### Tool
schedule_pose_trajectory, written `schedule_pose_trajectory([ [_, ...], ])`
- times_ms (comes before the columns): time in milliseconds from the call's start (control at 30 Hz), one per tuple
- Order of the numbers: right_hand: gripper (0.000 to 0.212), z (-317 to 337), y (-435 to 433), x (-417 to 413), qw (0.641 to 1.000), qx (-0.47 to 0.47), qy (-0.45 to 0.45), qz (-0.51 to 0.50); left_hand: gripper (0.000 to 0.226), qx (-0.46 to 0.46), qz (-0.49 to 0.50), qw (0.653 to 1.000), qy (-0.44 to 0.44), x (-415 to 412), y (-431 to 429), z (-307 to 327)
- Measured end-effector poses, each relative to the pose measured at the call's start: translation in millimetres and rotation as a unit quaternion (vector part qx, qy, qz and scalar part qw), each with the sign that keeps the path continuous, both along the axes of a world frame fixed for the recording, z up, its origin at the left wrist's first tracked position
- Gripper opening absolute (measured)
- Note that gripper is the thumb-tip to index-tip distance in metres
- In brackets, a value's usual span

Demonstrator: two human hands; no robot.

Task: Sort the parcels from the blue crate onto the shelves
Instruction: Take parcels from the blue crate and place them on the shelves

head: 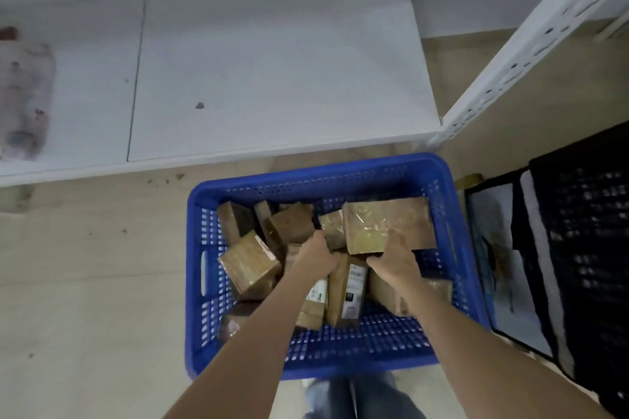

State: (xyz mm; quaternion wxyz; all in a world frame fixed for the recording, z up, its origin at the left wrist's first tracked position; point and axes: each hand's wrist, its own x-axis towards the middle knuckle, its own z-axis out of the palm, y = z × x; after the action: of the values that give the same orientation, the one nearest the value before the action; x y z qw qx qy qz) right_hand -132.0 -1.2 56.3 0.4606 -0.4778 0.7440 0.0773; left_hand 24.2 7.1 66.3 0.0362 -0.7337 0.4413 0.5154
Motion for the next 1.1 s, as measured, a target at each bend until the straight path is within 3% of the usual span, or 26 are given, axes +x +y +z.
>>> schedule_pose_trajectory([
  [167,0.081,-79,-30,-29,0.995,-0.06,0.077,-0.03,0.077,0.02,0.052,0.997,0.049,-24,-22,-84],
  [267,0.079,-113,-51,-48,0.986,-0.113,0.121,-0.036,0.083,0.025,0.08,0.995,0.062,-36,-39,-123],
  [467,0.094,-161,-72,-64,0.986,-0.101,0.097,-0.091,0.081,0.028,0.14,0.984,0.103,-43,-57,-170],
  [667,0.099,-163,-78,-66,0.988,-0.05,0.072,-0.126,0.078,0.021,0.207,0.972,0.112,-27,-55,-179],
  [767,0.096,-156,-72,-56,0.98,-0.03,-0.02,-0.193,0.09,-0.002,0.284,0.953,0.106,-9,-48,-161],
  [867,0.094,-125,-62,-31,0.948,-0.056,-0.102,-0.297,0.108,-0.015,0.35,0.93,0.107,10,-38,-121],
  [1000,0.089,-51,-61,6,0.887,-0.053,-0.202,-0.411,0.087,-0.048,0.402,0.912,0.069,44,-34,-44],
  [1100,0.07,14,-59,25,0.87,-0.049,-0.23,-0.433,0.077,-0.084,0.451,0.884,0.088,72,-30,27],
])
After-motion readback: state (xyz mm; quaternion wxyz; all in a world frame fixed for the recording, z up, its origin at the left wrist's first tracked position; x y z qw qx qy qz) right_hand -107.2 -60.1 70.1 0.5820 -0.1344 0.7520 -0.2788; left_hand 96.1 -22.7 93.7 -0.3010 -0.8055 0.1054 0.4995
